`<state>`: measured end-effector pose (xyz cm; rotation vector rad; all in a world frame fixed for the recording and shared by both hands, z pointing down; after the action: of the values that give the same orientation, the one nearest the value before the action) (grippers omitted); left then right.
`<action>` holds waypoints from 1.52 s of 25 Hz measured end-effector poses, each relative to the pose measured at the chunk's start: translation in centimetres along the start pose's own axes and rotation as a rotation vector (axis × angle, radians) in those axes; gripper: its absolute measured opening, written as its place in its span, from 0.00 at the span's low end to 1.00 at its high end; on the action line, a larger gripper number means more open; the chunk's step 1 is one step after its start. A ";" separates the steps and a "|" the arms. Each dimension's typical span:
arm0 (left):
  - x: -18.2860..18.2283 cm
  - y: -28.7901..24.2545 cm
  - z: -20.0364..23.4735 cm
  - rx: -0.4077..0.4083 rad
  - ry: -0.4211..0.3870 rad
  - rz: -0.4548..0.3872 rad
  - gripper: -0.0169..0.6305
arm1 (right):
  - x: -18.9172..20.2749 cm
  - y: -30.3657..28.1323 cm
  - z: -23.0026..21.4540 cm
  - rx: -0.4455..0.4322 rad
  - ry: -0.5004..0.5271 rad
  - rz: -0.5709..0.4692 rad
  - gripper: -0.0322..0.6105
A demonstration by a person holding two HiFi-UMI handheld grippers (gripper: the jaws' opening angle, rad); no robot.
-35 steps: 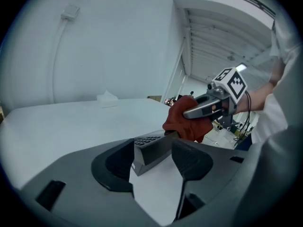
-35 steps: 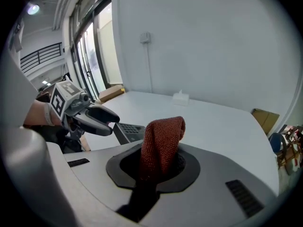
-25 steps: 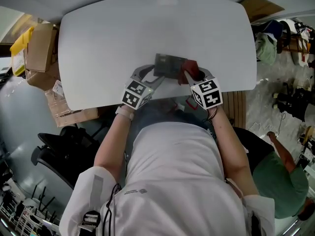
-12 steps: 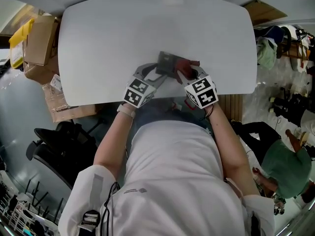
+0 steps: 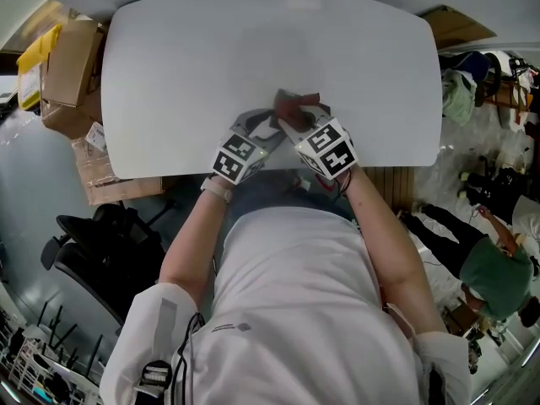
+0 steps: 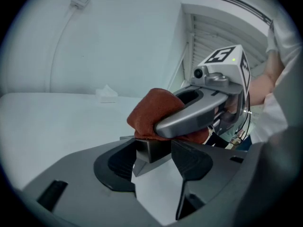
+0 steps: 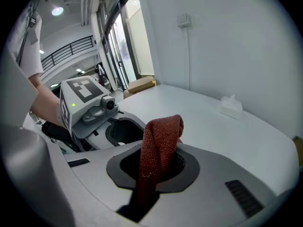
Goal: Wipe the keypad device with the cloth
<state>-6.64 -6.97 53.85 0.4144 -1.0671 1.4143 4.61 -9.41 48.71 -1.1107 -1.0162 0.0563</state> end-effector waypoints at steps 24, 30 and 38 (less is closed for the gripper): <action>0.1 0.3 0.3 0.002 0.020 -0.009 0.38 | 4.1 3.8 -3.2 -0.020 -0.020 0.025 0.14; 0.1 0.3 0.2 -0.005 0.023 -0.002 0.38 | 6.9 5.0 -5.7 0.103 -0.096 0.114 0.14; 0.1 0.3 0.2 -0.010 0.026 -0.003 0.38 | 8.3 3.7 -7.9 0.204 -0.191 0.240 0.14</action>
<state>-7.00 -7.00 53.86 0.3894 -1.0518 1.4072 16.46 -9.01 50.78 -1.0479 -1.0167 0.4576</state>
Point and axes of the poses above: the fingertips, and each gripper's own axes: y backward along the fingers, z to its left, x out of its underside, the point moved 9 cm from there along y, backward along the fingers, and after that the axes turned 15 degrees about x, right-handed, at the moved point
